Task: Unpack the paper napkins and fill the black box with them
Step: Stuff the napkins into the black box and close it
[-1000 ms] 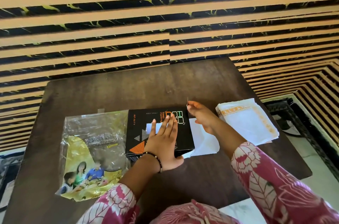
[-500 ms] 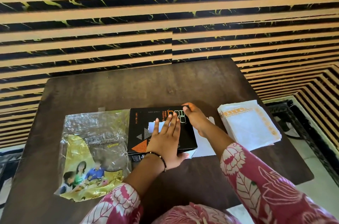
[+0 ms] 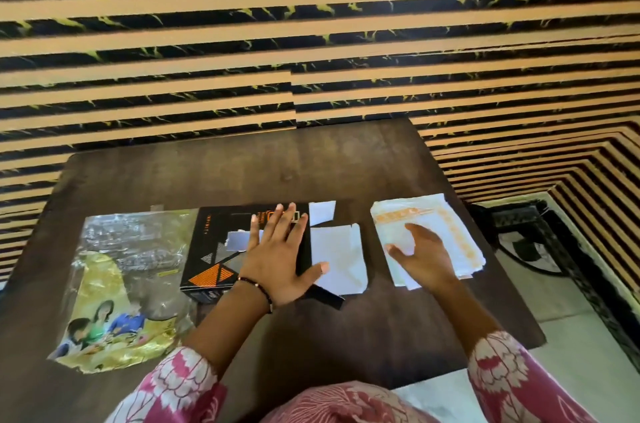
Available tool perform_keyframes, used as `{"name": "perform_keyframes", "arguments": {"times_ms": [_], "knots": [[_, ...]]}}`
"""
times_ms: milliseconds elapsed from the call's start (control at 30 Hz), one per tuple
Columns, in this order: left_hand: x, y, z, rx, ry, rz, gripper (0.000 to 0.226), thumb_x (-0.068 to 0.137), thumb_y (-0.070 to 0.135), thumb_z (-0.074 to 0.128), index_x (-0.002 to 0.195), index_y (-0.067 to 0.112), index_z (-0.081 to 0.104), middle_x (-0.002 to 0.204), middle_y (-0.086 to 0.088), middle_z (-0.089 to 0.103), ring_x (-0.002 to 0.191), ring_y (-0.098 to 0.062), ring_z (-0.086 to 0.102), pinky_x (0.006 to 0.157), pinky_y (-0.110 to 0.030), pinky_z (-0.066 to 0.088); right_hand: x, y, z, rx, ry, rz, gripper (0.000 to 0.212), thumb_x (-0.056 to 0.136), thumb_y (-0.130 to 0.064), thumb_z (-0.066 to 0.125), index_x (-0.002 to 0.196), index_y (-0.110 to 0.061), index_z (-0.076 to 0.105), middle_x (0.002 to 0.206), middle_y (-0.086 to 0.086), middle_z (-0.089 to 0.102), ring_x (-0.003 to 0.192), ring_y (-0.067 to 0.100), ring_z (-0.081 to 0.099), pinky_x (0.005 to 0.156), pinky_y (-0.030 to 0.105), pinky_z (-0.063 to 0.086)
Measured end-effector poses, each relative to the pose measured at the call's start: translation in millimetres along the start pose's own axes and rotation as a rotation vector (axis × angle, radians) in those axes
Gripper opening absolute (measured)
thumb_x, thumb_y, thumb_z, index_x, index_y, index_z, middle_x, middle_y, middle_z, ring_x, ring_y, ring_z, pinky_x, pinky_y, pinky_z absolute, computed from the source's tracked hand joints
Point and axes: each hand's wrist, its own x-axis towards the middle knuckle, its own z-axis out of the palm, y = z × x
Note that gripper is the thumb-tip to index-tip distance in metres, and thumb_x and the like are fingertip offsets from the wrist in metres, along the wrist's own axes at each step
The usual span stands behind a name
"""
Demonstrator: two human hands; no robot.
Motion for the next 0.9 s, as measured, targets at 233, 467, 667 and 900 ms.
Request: {"name": "perform_keyframes", "arguments": {"times_ms": [233,467,667,900], "knots": [[21.0,70.9,13.4,-0.094,0.025,0.054,0.096,0.069,0.079,0.007,0.146,0.022,0.015,0.158,-0.001,0.008,0.146,-0.018,-0.002,0.115,-0.04,-0.006,-0.4,16.9,34.0,-0.46,-0.067,-0.085,0.098,0.085,-0.053,0.05,0.144,-0.008,-0.016,0.157,0.013,-0.014,0.143,0.04,-0.009,0.113,0.058,0.006],[24.2,95.3,29.9,-0.146,-0.058,-0.029,0.083,0.075,0.066,0.016,0.145,0.022,0.012,0.158,-0.001,0.008,0.146,-0.018,0.001,0.112,-0.028,-0.002,10.3,9.2,25.8,-0.565,-0.108,-0.122,0.088,0.087,-0.023,0.057,0.144,-0.001,-0.005,0.154,0.027,0.004,0.138,0.051,0.014,0.108,0.058,0.027],[29.1,103.6,25.1,-0.332,-0.091,-0.164,0.066,0.09,0.047,0.044,0.144,0.021,0.015,0.155,0.0,0.021,0.142,-0.019,0.02,0.113,-0.032,0.021,23.5,16.3,-15.0,-0.353,-0.133,-0.173,0.069,0.085,-0.021,0.055,0.143,-0.012,0.018,0.14,0.017,0.043,0.123,0.036,0.047,0.097,0.041,0.043],[48.1,117.6,12.3,-1.475,-0.337,-0.532,0.064,0.086,0.059,0.041,0.13,0.012,0.042,0.136,-0.016,0.05,0.121,-0.027,0.051,0.103,-0.036,0.038,40.3,15.8,-106.2,0.006,0.002,-0.273,0.043,0.076,-0.031,0.057,0.117,-0.018,0.052,0.104,0.009,0.066,0.091,0.028,0.061,0.07,0.03,0.047]]}}
